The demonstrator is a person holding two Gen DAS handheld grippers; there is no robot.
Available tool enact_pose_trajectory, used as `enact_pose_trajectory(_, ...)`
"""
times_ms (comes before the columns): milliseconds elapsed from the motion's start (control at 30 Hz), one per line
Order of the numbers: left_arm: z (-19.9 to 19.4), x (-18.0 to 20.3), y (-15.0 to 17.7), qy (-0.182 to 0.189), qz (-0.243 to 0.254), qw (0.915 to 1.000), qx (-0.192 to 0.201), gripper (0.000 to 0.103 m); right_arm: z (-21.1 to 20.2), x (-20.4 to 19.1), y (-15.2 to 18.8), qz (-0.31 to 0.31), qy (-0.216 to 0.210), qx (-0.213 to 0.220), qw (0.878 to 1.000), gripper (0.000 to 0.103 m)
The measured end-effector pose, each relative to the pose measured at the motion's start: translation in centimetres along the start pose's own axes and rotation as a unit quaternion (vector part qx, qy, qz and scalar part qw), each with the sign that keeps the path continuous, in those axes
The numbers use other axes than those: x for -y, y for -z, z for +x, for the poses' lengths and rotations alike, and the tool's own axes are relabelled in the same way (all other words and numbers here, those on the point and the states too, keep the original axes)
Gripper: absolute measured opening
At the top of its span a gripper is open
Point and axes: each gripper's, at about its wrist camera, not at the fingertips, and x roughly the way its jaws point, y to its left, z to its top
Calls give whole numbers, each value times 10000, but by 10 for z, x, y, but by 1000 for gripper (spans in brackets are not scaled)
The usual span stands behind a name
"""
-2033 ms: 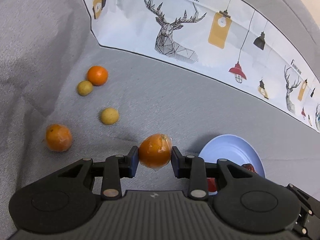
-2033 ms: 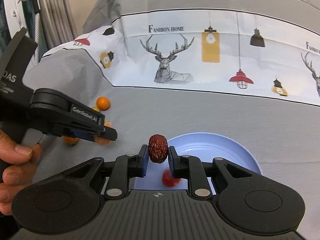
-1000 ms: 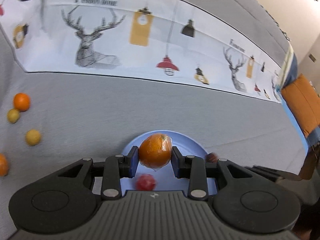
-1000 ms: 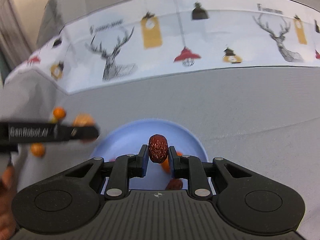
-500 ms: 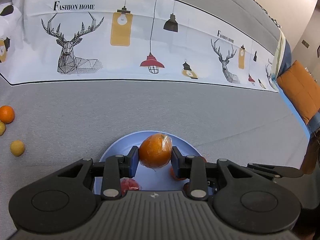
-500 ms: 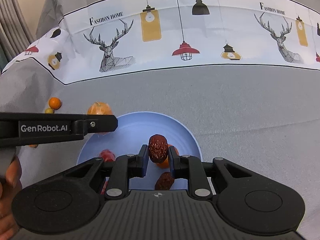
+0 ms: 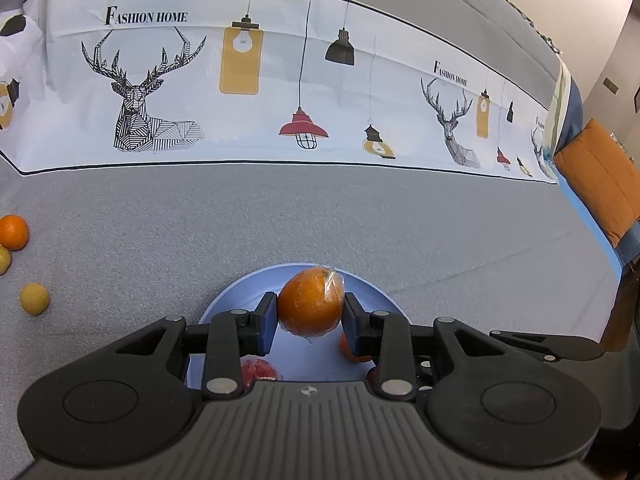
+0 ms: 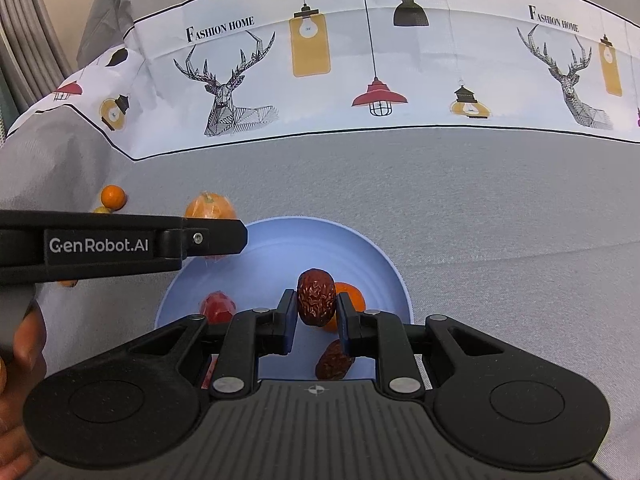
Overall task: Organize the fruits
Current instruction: 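Open the left tool over the plate while the right tool releases the date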
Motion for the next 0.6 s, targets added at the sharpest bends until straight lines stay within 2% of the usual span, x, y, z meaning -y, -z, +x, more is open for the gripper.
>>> enact_pose_trajectory(600,0,-3,0,43,-70,10000,-35,38,2,1,1,23,-38,1,10000,22)
